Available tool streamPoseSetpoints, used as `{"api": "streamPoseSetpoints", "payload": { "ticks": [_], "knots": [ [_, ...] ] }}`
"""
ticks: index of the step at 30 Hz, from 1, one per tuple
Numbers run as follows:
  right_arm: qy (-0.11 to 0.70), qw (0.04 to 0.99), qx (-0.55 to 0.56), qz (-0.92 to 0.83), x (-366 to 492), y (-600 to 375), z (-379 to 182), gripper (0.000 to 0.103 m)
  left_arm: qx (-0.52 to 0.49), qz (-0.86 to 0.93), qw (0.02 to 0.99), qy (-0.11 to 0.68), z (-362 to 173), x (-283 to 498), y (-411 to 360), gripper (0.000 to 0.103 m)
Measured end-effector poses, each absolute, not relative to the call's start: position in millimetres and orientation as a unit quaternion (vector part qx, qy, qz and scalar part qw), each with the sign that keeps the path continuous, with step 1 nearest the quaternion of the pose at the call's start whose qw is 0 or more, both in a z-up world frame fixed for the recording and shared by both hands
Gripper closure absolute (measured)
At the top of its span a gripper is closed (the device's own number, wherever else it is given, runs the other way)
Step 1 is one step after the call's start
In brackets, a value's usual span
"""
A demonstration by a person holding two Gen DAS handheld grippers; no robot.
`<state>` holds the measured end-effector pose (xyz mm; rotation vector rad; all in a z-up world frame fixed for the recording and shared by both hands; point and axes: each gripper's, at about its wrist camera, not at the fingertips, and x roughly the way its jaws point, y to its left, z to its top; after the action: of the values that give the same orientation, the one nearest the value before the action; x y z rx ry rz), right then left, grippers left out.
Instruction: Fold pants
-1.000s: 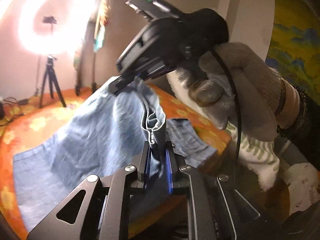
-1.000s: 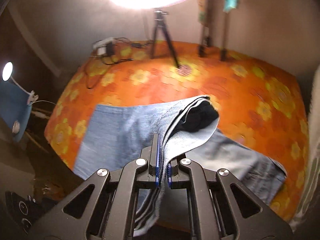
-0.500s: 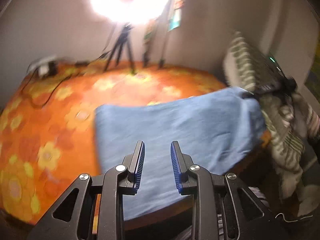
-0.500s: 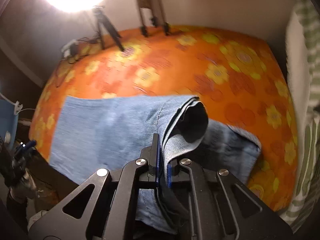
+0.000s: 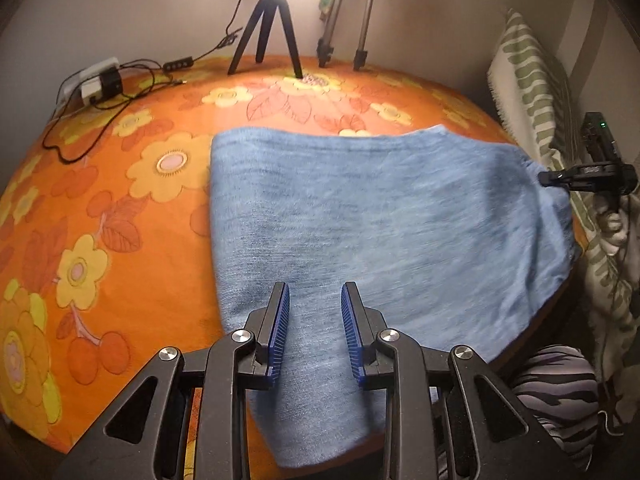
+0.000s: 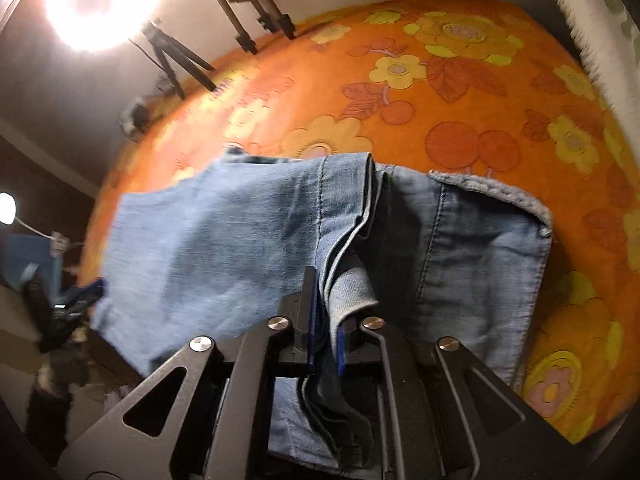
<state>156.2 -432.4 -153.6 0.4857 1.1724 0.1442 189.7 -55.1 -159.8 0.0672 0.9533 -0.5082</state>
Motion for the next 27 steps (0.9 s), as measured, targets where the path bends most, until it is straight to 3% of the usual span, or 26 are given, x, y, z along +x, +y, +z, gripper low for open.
{"api": "streamPoseSetpoints", "payload": {
  "ticks": [2,9,10,11,13,17,19,23,27],
  "knots": [
    [0.537,0.803,0.246,0.079,153.7,-439.7,-151.7,0.068,0.038,-0.240,0.856,0.456,-164.4,189.9,-56.8,0.078],
    [0.533,0.784,0.303,0.095,184.8,-456.3,-168.1,0.066,0.055,-0.236,0.855,0.458,-167.4,188.6,-66.3,0.078],
    [0.535,0.784,0.301,0.094,189.4,-453.2,-171.4,0.069,0.058,-0.236,0.855,0.458,-167.2,188.8,-67.3,0.078],
    [0.530,0.793,0.288,0.082,190.8,-448.5,-170.0,0.086,0.060,-0.236,0.856,0.457,-166.3,188.6,-68.5,0.078],
    [0.512,0.821,0.241,0.077,187.5,-435.1,-157.4,0.094,0.067,-0.235,0.857,0.454,-165.2,188.1,-69.8,0.078],
    [0.411,0.903,0.087,0.090,148.0,-399.3,-94.3,0.096,0.065,-0.233,0.860,0.450,-164.7,189.8,-69.2,0.078],
    [0.397,0.913,0.043,0.082,133.4,-392.1,-83.5,0.097,0.067,-0.233,0.860,0.449,-164.6,190.3,-69.8,0.078],
    [0.447,0.893,0.030,0.038,145.9,-403.0,-114.3,0.097,0.065,-0.233,0.862,0.445,-161.2,192.9,-72.7,0.078],
    [0.500,0.858,0.114,0.037,168.0,-428.4,-146.2,0.095,0.069,-0.236,0.864,0.440,-154.5,190.1,-77.1,0.078]
  ]
}}
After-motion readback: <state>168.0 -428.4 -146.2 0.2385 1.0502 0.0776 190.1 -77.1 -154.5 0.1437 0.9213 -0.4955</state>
